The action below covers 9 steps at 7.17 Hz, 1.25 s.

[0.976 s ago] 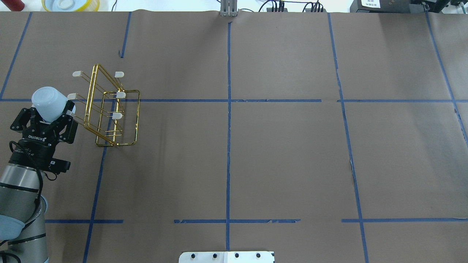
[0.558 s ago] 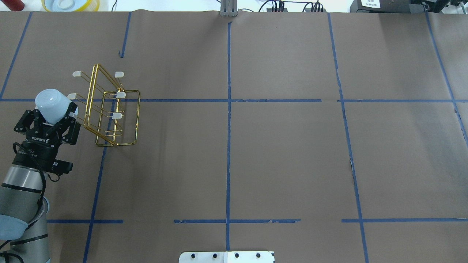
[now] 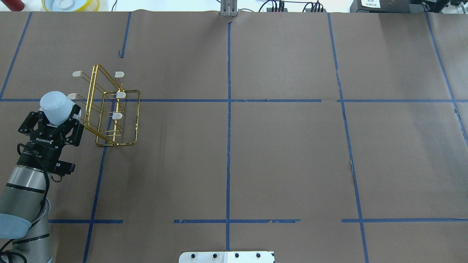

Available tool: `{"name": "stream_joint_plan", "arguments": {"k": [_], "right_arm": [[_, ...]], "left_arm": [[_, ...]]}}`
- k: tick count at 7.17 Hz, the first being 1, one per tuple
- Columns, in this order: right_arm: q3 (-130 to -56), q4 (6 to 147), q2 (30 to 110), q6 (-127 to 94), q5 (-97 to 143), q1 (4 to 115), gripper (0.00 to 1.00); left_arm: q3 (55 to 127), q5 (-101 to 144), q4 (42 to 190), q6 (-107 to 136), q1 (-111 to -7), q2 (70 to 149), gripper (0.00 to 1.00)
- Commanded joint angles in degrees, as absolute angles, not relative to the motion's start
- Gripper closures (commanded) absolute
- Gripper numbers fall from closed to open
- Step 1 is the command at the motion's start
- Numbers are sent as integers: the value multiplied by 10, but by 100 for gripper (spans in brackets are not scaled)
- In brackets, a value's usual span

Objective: Hang cup on cup holder
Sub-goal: 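Carry the tilted cup with the left gripper onto a rack hook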

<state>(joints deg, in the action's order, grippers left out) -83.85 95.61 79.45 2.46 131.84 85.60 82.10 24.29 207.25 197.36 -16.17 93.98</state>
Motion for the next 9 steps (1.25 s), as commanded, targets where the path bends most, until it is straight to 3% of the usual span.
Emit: {"name": "stream_joint_plan", "arguments": {"k": [1,3,9], "right_arm": [[-838,955,795,25,1318,856,0],[-838,956,795,25,1318,856,0],[-838,956,795,25,1318,856,0]], "left_arm": [[817,244,2072,1974,-162,943,84],[816,245,2072,1978,-162,941,1],[855,271,2064,1971,-176,933,0]]}}
